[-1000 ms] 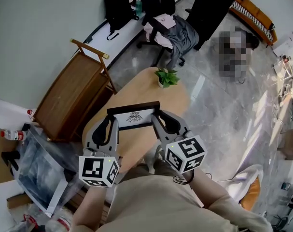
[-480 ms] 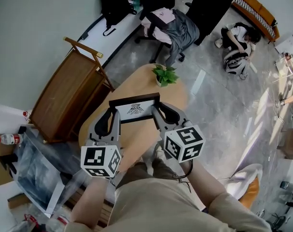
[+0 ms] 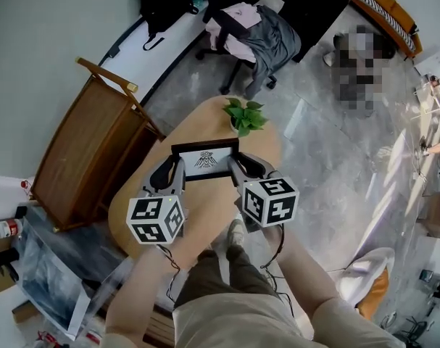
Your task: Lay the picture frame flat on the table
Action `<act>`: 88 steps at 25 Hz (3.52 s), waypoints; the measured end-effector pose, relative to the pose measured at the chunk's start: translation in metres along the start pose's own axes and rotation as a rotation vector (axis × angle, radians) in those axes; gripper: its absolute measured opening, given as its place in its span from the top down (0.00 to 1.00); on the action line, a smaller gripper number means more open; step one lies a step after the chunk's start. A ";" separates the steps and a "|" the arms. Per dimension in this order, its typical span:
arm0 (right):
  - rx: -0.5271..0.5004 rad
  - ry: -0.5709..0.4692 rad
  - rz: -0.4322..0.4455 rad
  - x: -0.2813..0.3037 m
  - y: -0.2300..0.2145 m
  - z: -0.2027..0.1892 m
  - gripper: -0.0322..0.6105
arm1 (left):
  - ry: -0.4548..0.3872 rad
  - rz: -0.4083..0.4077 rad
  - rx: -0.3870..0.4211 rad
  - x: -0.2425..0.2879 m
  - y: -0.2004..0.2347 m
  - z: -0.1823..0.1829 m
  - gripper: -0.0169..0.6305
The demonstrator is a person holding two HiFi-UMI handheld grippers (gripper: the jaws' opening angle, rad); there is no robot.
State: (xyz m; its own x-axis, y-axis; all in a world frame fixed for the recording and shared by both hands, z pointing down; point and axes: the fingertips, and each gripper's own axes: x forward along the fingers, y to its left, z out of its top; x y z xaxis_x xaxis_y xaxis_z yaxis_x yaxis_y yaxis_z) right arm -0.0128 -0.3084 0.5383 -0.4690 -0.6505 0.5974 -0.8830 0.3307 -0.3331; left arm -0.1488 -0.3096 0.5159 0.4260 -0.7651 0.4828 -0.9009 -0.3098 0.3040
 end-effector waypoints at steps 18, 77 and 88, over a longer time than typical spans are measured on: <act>0.217 0.270 -0.039 0.174 -0.163 -0.168 0.85 | 0.317 0.002 -0.073 0.228 0.057 -0.197 0.87; 0.013 0.026 0.000 0.054 -0.132 -0.048 0.89 | 0.215 -0.064 0.195 0.140 0.007 -0.079 0.91; -0.054 -0.232 0.085 -0.109 -0.025 0.072 0.93 | -0.026 -0.059 0.216 -0.010 -0.059 0.051 0.93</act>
State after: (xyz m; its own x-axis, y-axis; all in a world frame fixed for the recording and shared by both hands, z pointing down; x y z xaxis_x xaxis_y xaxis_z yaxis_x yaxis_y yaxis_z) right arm 0.0613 -0.2951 0.4292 -0.5303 -0.7562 0.3833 -0.8432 0.4231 -0.3317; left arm -0.1040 -0.3126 0.4515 0.4787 -0.7554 0.4474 -0.8725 -0.4660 0.1466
